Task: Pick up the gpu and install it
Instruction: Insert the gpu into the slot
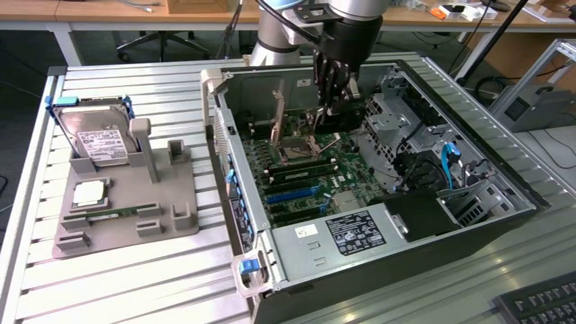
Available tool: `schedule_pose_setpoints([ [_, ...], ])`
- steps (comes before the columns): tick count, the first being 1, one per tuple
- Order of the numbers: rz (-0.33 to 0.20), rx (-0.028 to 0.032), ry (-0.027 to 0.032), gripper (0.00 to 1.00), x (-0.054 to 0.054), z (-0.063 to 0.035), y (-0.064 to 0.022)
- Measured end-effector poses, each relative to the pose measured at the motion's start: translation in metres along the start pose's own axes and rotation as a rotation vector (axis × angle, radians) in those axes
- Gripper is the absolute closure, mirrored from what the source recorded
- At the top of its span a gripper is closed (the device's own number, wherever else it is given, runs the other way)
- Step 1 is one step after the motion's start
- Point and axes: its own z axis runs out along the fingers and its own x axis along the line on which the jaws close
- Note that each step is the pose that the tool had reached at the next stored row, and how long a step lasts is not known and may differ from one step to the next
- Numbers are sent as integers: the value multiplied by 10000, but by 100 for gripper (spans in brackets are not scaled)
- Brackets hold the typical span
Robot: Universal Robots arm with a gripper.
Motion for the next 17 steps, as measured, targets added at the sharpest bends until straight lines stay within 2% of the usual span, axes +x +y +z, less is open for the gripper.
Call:
schedule_pose_setpoints([
  [17, 0, 0, 0, 73, 16, 40, 2],
])
